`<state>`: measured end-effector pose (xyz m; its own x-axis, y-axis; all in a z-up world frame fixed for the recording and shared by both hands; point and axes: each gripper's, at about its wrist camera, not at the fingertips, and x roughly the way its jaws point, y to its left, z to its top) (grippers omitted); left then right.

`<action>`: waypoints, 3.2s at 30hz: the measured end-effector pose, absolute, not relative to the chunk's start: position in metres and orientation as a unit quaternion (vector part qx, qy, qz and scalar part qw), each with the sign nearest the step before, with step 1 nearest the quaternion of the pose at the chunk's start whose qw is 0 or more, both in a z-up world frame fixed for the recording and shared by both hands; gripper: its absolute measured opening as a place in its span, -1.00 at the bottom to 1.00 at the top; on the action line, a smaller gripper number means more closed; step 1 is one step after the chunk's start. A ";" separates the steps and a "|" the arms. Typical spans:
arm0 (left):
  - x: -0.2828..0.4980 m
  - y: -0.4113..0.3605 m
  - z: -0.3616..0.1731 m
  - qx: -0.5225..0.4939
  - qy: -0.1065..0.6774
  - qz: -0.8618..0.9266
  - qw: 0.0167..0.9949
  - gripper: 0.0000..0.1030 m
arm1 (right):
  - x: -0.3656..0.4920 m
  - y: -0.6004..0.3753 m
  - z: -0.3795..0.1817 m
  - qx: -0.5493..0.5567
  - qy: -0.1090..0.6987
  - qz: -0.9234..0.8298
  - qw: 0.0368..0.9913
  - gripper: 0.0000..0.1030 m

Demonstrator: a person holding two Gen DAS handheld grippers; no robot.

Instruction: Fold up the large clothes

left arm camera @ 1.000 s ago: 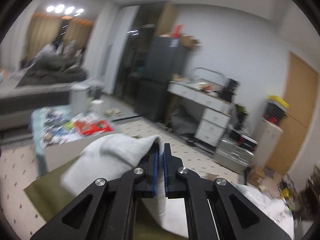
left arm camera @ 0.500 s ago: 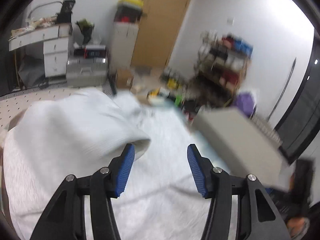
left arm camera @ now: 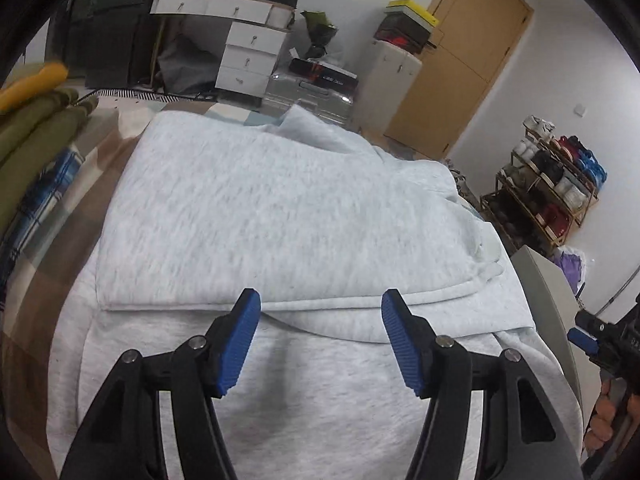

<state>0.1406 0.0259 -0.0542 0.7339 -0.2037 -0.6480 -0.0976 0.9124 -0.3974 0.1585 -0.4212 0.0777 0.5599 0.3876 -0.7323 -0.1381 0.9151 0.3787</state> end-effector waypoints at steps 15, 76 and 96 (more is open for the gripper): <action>0.143 0.031 -0.062 -0.186 0.360 -0.020 0.914 0.12 | 0.278 -0.379 -0.001 0.243 0.471 0.104 0.842 0.51; 0.148 0.035 -0.065 -0.187 0.348 -0.021 0.919 0.12 | 0.249 -0.417 0.034 0.273 0.440 0.217 0.827 0.06; 0.148 0.035 -0.065 -0.187 0.345 -0.020 0.919 0.13 | 0.247 -0.407 0.037 0.206 0.443 0.214 0.846 -0.94</action>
<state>0.1479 0.0348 -0.0646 0.7608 -0.1668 -0.6272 -0.0916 0.9292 -0.3581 0.2469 -0.4067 0.0367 0.5155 0.5442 -0.6619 -0.1796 0.8239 0.5375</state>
